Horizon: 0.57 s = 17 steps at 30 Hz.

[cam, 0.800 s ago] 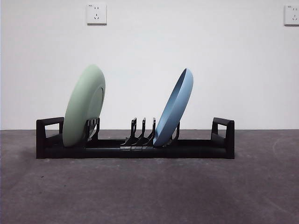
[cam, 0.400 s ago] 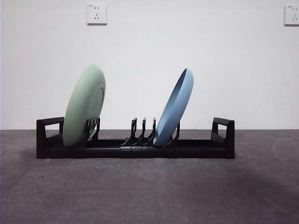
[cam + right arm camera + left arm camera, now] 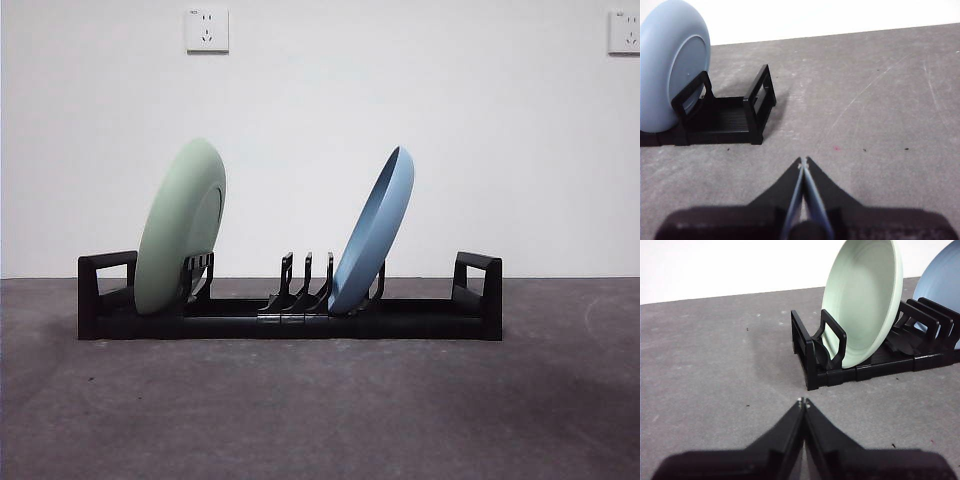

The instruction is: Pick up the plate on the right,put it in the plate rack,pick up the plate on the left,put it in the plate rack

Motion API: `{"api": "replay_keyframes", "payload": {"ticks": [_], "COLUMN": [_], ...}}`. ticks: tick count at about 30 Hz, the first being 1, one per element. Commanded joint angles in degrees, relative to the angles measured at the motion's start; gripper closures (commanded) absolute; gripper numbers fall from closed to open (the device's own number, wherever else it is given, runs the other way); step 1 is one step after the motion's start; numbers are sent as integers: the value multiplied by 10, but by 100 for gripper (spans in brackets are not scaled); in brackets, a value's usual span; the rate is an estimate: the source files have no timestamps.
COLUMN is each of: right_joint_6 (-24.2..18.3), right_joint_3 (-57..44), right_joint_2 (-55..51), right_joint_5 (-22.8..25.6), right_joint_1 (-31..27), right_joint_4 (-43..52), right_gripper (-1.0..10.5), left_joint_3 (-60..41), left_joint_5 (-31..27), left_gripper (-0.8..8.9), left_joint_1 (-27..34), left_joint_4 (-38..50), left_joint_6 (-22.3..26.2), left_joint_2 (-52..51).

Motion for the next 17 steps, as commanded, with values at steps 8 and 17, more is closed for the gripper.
{"api": "replay_keyframes", "payload": {"ticks": [8,17], "right_joint_6": [19,18], "right_joint_3": [-26,-25], "right_joint_2": [-33,-33], "right_joint_5": [-59,-56], "right_joint_1": [0,0], "right_joint_4": [8,8], "right_gripper": [944,944], "left_joint_3": [-8,-8], "left_joint_5": [0,0], "left_gripper": [817,817], "left_joint_1": [2,2], "left_joint_4": [1,1], "left_joint_6": [-5,-5], "left_joint_2": [-2,-2]}}
